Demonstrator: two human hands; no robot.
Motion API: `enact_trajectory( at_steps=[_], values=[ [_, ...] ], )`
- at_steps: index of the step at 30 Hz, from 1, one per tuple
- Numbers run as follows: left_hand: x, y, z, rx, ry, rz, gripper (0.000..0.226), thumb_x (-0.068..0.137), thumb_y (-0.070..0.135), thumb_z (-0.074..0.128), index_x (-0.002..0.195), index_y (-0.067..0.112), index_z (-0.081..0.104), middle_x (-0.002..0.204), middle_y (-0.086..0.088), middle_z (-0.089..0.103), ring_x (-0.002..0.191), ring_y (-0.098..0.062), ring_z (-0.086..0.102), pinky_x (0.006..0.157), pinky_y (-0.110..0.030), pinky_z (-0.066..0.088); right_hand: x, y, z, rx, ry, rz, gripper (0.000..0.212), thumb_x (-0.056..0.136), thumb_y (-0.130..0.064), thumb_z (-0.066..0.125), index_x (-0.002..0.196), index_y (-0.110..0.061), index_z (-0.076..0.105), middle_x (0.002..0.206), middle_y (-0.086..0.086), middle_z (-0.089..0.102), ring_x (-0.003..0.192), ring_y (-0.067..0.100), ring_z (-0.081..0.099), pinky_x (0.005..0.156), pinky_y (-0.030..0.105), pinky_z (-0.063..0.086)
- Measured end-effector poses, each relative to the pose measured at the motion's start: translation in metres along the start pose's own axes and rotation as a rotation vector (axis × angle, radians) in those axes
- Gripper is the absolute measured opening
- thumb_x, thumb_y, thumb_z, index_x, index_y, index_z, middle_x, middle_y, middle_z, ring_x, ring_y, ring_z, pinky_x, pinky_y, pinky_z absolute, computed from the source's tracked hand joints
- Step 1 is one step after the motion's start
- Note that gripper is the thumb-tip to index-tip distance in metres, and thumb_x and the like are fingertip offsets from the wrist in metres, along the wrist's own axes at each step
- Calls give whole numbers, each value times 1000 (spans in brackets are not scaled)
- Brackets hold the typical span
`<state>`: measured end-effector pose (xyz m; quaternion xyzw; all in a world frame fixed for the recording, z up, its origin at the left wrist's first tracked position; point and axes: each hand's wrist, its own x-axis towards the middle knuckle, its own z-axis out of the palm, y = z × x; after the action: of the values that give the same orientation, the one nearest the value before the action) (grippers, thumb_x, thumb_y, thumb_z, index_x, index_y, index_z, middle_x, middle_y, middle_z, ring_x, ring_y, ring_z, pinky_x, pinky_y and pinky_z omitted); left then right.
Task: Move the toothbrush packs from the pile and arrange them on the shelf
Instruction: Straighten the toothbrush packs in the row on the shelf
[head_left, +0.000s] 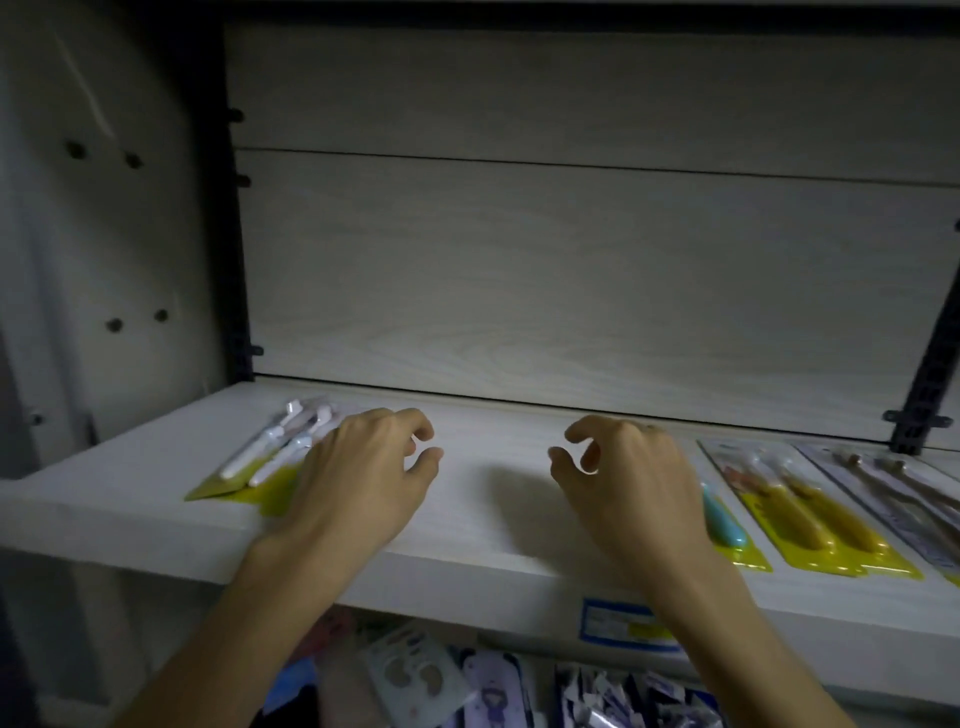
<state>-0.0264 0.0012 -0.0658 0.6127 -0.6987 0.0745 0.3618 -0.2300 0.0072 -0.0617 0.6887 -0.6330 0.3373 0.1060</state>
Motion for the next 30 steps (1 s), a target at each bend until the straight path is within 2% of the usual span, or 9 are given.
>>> enact_trajectory(
  at_steps=[3, 7, 11, 15, 18, 20, 23, 26, 30],
  values=[
    [7, -34, -12, -2, 14, -7, 23, 88, 38, 61, 107, 26, 67, 97, 9, 68, 82, -8, 55, 70, -25, 44, 2, -37, 15, 13, 4, -23, 35, 91, -46, 53, 120, -29, 61, 104, -6, 69, 103, 20, 58, 76, 30, 45],
    [14, -80, -27, 59, 5, -34, 19, 88, 44, 59, 97, 29, 66, 96, 8, 68, 93, -19, 60, 71, -29, 45, -1, -90, 42, 63, -41, -16, 34, 90, -47, 53, 118, -30, 62, 103, -6, 68, 104, 20, 57, 74, 28, 43],
    [19, -114, -34, 121, -79, -8, 22, 86, 46, 59, 97, 29, 67, 98, 5, 68, 92, -18, 61, 70, -28, 47, -5, -138, 66, 91, -64, -21, 38, 89, -52, 53, 114, -26, 64, 102, -3, 68, 104, 21, 55, 76, 30, 46],
    [26, -137, -39, 95, -54, 21, 23, 85, 45, 60, 94, 27, 69, 99, 3, 66, 93, -18, 59, 72, -31, 50, -6, -172, 82, 56, -94, -18, 41, 87, -55, 51, 105, -21, 65, 100, 1, 67, 102, 24, 54, 70, 30, 43],
    [29, -147, -40, 122, -131, 15, 31, 86, 51, 55, 86, 24, 69, 89, 2, 66, 86, -19, 60, 70, -32, 52, -5, -188, 87, 12, -132, 13, 44, 86, -57, 51, 95, -15, 62, 98, 5, 64, 99, 26, 53, 66, 29, 33],
    [28, -148, -40, 143, -174, 6, 40, 85, 59, 53, 78, 23, 69, 79, 4, 65, 79, -18, 60, 67, -31, 51, -4, -193, 89, -9, -151, 35, 40, 87, -56, 52, 83, -16, 51, 92, 6, 61, 96, 27, 53, 66, 29, 31],
    [31, -145, -41, 197, -193, -9, 52, 79, 70, 51, 77, 20, 67, 75, 6, 59, 77, -17, 57, 61, -28, 44, -2, -198, 88, -32, -166, 83, 36, 87, -49, 54, 80, -17, 42, 84, 4, 51, 91, 26, 51, 65, 30, 31],
    [33, -141, -42, 243, -209, 0, 40, 80, 60, 56, 76, 20, 61, 71, 5, 48, 70, -16, 46, 57, -27, 32, 1, -197, 86, -61, -173, 112, 26, 86, -39, 56, 81, -17, 45, 94, 7, 59, 93, 27, 51, 64, 31, 32],
    [34, -136, -41, 251, -207, -22, 33, 83, 48, 55, 68, 20, 47, 67, 4, 38, 68, -19, 41, 59, -28, 31, 4, -188, 80, -78, -178, 148, 21, 88, -33, 55, 92, -13, 56, 103, 8, 61, 100, 28, 52, 66, 32, 36]
  ],
)
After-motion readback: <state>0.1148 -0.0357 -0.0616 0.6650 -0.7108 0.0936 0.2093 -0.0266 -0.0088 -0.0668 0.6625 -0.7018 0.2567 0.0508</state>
